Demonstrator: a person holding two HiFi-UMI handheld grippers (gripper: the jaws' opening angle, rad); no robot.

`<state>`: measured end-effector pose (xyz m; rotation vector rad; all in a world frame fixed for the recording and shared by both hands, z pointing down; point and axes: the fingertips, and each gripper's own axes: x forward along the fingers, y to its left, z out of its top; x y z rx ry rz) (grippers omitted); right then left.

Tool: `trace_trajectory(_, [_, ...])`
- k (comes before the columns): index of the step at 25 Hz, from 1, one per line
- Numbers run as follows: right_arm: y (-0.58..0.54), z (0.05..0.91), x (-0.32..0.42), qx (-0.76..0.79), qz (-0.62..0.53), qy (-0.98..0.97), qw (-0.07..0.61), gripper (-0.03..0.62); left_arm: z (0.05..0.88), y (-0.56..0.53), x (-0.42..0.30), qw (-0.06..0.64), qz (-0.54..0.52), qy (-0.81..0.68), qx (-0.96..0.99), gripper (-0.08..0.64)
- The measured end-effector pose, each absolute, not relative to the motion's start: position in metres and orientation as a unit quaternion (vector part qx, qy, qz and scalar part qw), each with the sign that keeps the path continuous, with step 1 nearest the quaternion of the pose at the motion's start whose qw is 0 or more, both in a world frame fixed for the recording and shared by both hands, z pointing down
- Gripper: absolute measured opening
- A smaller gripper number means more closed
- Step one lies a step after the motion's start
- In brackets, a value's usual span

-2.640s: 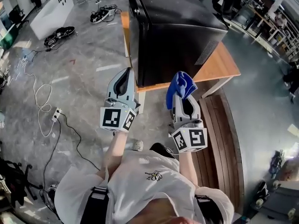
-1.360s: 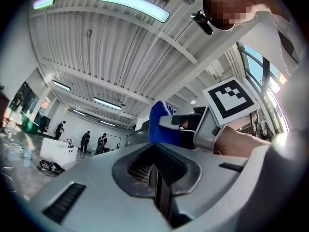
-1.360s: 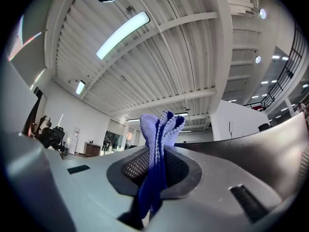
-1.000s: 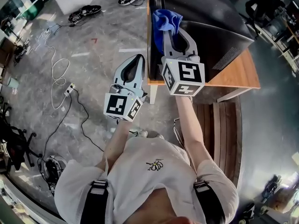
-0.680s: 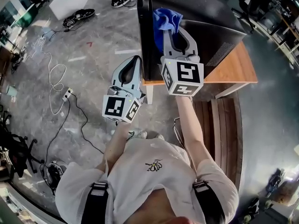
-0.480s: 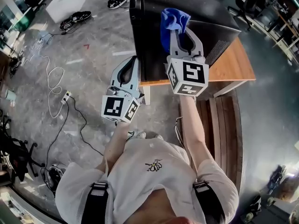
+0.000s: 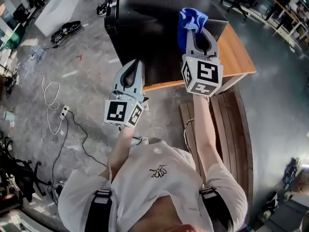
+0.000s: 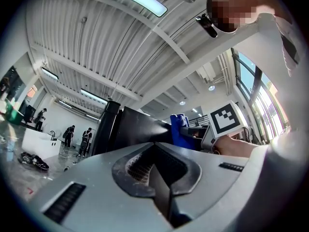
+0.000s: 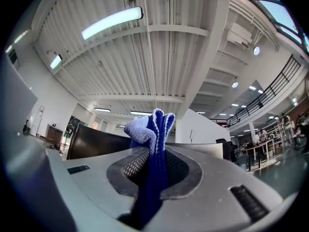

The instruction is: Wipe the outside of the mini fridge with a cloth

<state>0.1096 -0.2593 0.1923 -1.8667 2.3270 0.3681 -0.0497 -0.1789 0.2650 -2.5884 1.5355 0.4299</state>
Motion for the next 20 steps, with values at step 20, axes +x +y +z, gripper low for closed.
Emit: trace_trajectory(20, [-0.282, 0.194, 0.253, -0.739, 0.123, 0.66, 0.044, 0.061, 0.269, -0.181, -0.048, 0.055, 0.127, 0.519, -0.843, 0.005])
